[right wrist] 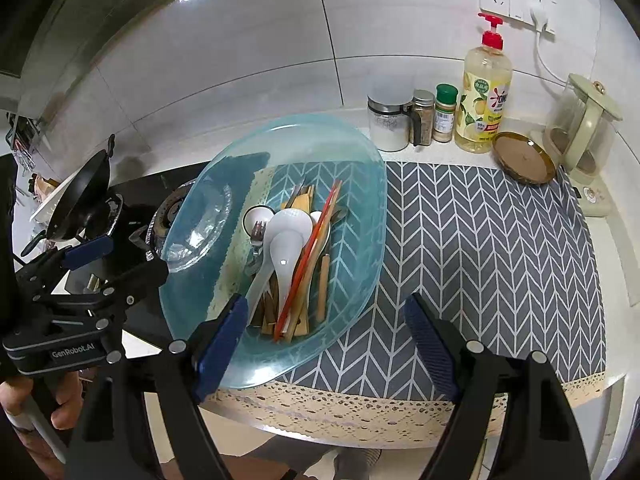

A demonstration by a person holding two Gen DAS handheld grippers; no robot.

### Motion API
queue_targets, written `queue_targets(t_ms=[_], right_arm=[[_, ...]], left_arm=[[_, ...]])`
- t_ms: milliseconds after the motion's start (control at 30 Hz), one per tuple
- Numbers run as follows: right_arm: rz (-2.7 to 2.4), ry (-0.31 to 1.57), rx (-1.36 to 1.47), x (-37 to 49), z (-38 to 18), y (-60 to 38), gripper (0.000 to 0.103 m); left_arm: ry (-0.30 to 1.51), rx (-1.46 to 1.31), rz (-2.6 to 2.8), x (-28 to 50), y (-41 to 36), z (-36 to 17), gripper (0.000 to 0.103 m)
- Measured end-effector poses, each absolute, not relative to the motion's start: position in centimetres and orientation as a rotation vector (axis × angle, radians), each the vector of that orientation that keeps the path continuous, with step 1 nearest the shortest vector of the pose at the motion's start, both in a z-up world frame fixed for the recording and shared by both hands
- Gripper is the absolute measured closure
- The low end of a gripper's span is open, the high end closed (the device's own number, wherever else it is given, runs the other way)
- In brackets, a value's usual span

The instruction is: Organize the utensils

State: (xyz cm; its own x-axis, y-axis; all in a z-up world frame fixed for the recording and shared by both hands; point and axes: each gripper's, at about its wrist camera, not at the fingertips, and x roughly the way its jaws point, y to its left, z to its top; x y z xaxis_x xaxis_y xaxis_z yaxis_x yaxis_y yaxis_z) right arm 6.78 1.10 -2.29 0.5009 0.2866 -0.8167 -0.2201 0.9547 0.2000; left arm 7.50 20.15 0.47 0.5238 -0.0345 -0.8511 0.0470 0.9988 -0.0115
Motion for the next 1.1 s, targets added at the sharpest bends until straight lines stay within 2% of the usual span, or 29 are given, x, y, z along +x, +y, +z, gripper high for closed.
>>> queue_targets(t_ms=[1100], right_arm=[[0.323, 1.006, 0.059, 7.28, -2.66, 1.39, 0.025]], left_arm=[[1.019, 0.019, -0.044, 7.79, 20.68, 0.47, 0.004]])
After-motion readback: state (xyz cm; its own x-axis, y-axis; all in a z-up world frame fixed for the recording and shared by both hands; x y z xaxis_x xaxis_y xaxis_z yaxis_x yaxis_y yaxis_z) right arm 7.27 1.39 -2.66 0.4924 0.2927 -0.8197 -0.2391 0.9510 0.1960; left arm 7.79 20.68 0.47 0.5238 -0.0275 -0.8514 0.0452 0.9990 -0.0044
